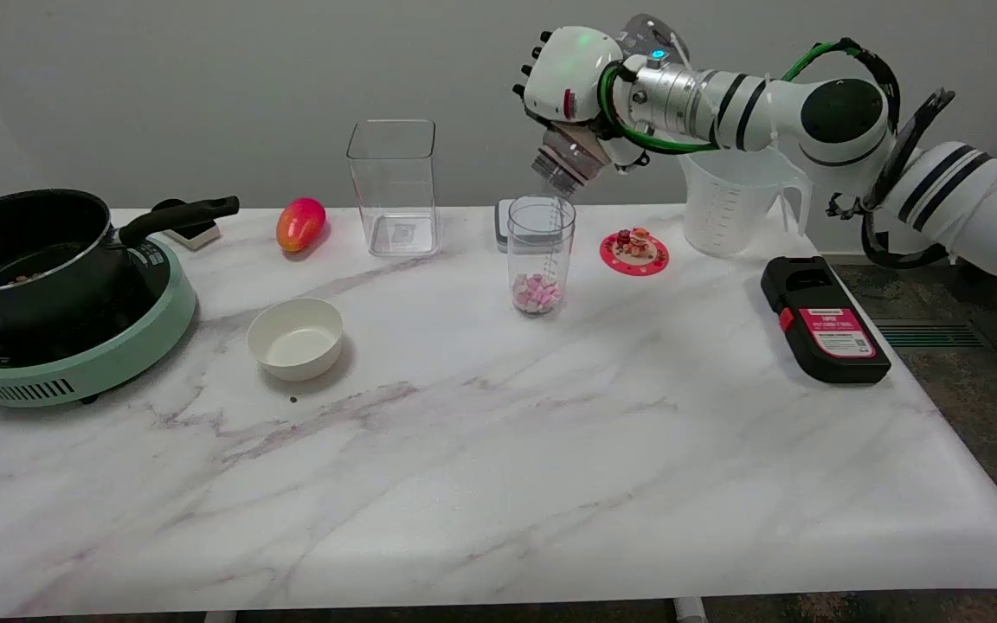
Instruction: Place the bottle onto the table.
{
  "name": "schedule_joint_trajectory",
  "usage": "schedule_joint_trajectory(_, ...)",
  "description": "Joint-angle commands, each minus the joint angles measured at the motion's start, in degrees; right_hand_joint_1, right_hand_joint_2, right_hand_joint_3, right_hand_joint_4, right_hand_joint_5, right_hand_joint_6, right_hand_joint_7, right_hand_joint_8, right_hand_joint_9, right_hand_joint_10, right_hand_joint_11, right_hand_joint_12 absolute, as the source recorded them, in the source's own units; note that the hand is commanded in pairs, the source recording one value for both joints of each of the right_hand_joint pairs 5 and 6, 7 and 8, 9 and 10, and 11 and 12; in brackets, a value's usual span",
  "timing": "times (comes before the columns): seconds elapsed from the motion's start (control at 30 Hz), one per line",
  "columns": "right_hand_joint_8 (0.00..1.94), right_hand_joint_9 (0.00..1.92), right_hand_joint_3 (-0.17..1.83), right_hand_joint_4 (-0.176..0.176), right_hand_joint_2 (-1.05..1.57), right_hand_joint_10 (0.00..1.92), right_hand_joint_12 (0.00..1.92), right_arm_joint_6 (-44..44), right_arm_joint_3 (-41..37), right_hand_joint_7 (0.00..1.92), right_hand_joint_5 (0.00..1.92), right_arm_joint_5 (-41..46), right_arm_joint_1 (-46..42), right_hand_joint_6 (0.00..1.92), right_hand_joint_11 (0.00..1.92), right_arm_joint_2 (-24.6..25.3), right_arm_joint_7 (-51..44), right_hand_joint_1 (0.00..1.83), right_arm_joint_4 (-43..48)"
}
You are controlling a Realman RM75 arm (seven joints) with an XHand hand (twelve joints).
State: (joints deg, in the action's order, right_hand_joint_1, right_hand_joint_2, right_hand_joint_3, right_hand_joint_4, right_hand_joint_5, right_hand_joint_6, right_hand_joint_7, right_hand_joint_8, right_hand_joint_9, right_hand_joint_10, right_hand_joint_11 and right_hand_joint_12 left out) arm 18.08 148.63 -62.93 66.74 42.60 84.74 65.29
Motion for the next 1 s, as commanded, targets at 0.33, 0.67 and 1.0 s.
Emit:
schedule_joint_trajectory(0.33, 1.49, 1.37, 1.25, 0.000, 0.58, 1.37, 1.16, -19.6, -53.5, 1.49, 1.34, 26.7, -44.7, 1.34, 1.16, -12.1, 0.1, 1.53, 25.7)
schedule_joint_trajectory(0.67, 1.48, 1.36, 1.35, 0.000, 0.48, 1.36, 1.16, -32.0, -75.6, 1.48, 1.31, 36.7, -76.1, 1.31, 1.16, 1.8, 9.4, 1.54, 41.8)
schedule_joint_trajectory(1.0, 1.52, 1.40, 1.25, 0.000, 0.62, 1.40, 1.19, -18.4, -75.8, 1.52, 1.35, 45.7, -77.8, 1.35, 1.19, 15.5, 13.0, 1.51, 33.0)
